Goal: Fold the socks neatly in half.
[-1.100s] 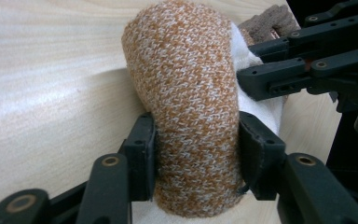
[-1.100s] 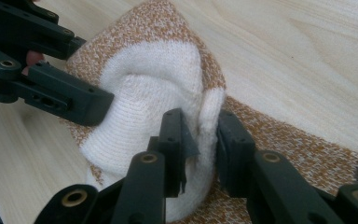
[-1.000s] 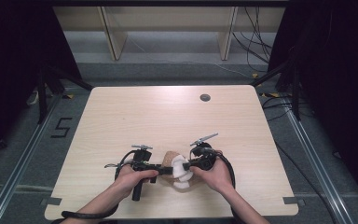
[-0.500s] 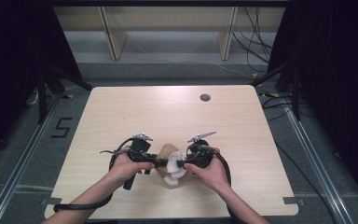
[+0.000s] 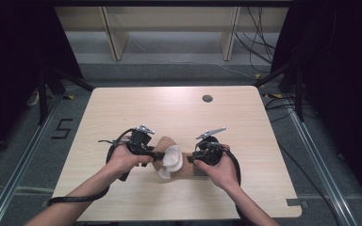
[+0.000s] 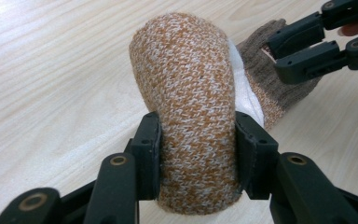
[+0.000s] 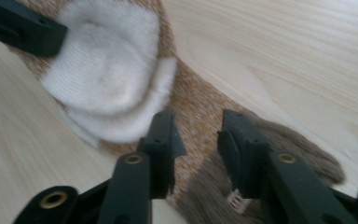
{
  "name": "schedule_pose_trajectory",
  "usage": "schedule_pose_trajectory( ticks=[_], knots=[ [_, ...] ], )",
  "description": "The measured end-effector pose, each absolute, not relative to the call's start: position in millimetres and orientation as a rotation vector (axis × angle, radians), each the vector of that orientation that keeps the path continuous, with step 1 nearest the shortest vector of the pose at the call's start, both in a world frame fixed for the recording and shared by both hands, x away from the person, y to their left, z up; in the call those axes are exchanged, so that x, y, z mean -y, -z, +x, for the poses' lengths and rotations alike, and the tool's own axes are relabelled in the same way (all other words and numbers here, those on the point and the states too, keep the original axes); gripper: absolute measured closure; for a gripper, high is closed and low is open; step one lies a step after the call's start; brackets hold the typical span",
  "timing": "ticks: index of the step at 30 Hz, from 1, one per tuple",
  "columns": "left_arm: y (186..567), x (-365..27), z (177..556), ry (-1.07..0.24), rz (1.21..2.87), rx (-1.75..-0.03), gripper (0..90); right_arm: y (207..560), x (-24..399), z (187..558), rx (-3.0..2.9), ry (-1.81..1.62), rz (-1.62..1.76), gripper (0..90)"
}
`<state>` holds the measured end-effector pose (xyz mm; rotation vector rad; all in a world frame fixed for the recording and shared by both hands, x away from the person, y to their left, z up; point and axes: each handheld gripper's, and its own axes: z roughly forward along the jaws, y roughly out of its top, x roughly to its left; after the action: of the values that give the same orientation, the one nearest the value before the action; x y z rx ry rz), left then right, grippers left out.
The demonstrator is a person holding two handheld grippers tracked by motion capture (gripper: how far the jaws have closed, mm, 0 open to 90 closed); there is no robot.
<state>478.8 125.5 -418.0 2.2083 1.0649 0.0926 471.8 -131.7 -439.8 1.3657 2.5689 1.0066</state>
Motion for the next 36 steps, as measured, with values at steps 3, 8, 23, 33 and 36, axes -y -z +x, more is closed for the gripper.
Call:
schedule_pose_trajectory(
  ticks=[3,8,23,33,36],
  knots=[
    [417,-126,481,-0.132,2.231,-1.068,57.2,442,135,473,-2.572,-0.950,1.389,74.0],
    [417,-126,485,-0.173,2.254,-1.075,57.1,449,142,474,-2.581,-0.898,1.420,76.9],
    [414,-120,494,-0.276,2.306,-1.082,57.0,445,142,473,-2.515,-0.948,1.355,79.5],
    [413,-120,498,-0.338,2.315,-1.083,56.9,456,139,475,-2.541,-0.911,1.360,85.0],
    [413,-116,497,-0.368,2.332,-1.071,56.8,460,138,476,-2.537,-0.920,1.356,85.2]
  ],
)
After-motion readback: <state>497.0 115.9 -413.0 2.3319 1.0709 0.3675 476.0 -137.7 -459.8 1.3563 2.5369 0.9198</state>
